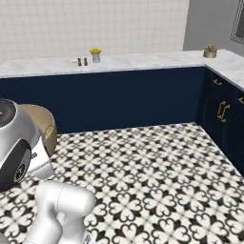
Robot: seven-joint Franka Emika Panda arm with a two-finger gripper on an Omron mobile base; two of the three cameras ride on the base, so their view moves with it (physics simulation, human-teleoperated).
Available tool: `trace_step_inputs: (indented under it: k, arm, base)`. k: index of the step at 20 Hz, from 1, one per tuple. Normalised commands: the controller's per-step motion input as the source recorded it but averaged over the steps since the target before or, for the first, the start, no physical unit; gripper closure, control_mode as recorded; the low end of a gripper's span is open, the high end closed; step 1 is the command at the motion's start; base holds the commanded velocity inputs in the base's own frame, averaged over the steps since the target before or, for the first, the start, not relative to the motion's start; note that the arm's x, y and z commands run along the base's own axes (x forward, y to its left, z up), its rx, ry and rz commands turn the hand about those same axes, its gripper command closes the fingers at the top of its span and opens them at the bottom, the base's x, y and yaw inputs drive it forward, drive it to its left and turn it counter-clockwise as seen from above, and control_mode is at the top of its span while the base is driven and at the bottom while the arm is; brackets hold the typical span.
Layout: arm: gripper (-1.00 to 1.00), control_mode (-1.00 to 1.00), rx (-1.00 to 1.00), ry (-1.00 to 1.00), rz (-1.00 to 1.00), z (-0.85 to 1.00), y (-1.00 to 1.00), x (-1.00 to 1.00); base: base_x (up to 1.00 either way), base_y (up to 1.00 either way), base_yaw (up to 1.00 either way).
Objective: Open the cabinet, pick up the bread from the cabinet and place it in the basket. Then move the basket to the dining counter.
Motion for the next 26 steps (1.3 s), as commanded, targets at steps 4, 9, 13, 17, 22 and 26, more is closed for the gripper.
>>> trace_step_inputs:
  k: [4, 9, 13, 17, 22, 26]
  arm:
    - [1.00, 1.00, 0.00, 0.00, 0.00, 0.00, 0.00, 0.00]
    - [1.00, 1.00, 0.00, 0.00, 0.00, 0.00, 0.00, 0.00]
    - [1.00, 1.00, 0.00, 0.00, 0.00, 0.00, 0.00, 0.00]
    - [1.00, 1.00, 0.00, 0.00, 0.00, 0.00, 0.00, 0.00]
    - [1.00, 1.00, 0.00, 0.00, 0.00, 0.00, 0.00, 0.00]
    - [1.00, 1.00, 0.00, 0.00, 0.00, 0.00, 0.00, 0.00]
  base:
    - [1.00, 0.97, 0.18]
    - [1.00, 1.00, 0.03]
    - [1.00, 1.00, 0.00]
    - [1.00, 1.00, 0.00]
    - [1.00, 0.77, 0.24]
    - [1.00, 0.13, 0.54]
